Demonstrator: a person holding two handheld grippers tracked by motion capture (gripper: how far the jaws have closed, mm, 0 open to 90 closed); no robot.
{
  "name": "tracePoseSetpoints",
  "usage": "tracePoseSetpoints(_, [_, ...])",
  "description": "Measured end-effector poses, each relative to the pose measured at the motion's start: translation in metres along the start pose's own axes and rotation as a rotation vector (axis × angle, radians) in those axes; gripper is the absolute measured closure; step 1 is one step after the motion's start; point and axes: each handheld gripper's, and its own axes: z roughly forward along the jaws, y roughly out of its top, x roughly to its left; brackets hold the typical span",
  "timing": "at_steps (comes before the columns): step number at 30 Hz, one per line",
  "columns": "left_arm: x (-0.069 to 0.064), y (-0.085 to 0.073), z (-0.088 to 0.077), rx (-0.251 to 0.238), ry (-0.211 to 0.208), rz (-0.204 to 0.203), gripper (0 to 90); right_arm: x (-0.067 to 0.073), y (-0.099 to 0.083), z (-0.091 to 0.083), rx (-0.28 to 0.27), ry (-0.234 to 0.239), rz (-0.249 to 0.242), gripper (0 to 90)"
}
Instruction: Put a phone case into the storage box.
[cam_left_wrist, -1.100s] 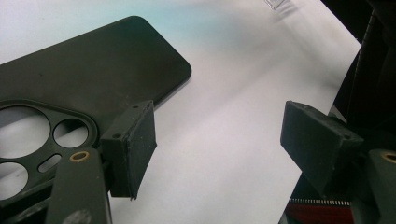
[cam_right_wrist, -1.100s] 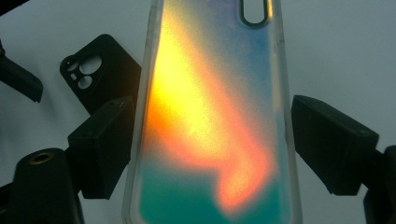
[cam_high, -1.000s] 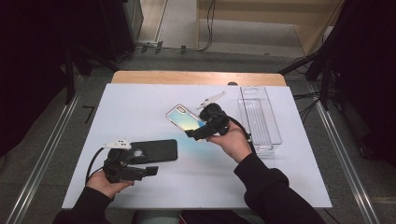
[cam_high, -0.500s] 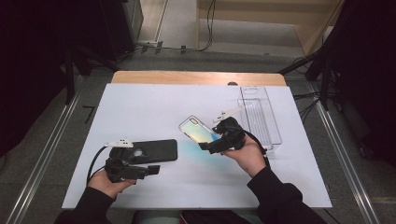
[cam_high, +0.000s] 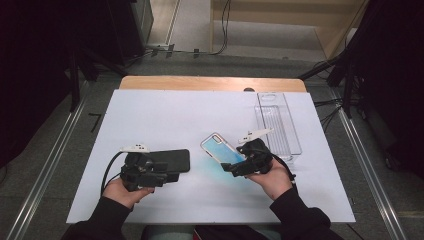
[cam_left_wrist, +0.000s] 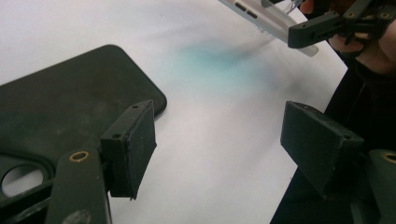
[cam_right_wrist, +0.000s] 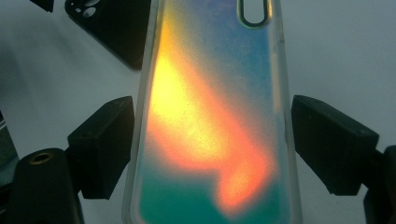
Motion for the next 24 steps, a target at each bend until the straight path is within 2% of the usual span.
tracePoseSetpoints(5, [-0.005,0.008,0.005,-0.004,0.011,0.006,26.7,-0.001,-0.003,0.002,-0.024,-0.007,0.053,15.1])
tracePoseSetpoints(8, [-0.006,0.012,0.008,-0.008,0.024,0.014,26.6,-0.001,-0.003,0.003,-0.061,0.005,0.110,15.1])
tracePoseSetpoints(9, [-0.006,0.013,0.010,-0.005,0.025,0.005,26.6,0.000,-0.003,0.003,-0.069,0.004,0.121,15.1])
tracePoseSetpoints(11, [-0.006,0.015,0.013,0.002,0.032,-0.011,26.6,0.002,-0.003,0.005,-0.075,0.001,0.131,15.1])
tracePoseSetpoints(20, [-0.011,0.031,0.017,-0.021,0.050,-0.013,26.2,0.011,0.000,0.019,-0.099,-0.003,0.173,15.1])
tracePoseSetpoints(23, [-0.013,0.040,0.019,-0.024,0.048,-0.025,26.2,0.014,0.004,0.027,-0.117,-0.003,0.189,15.1])
tracePoseSetpoints(24, [-0.015,0.045,0.021,-0.026,0.059,-0.026,26.2,0.014,0.004,0.028,-0.118,-0.003,0.191,15.1])
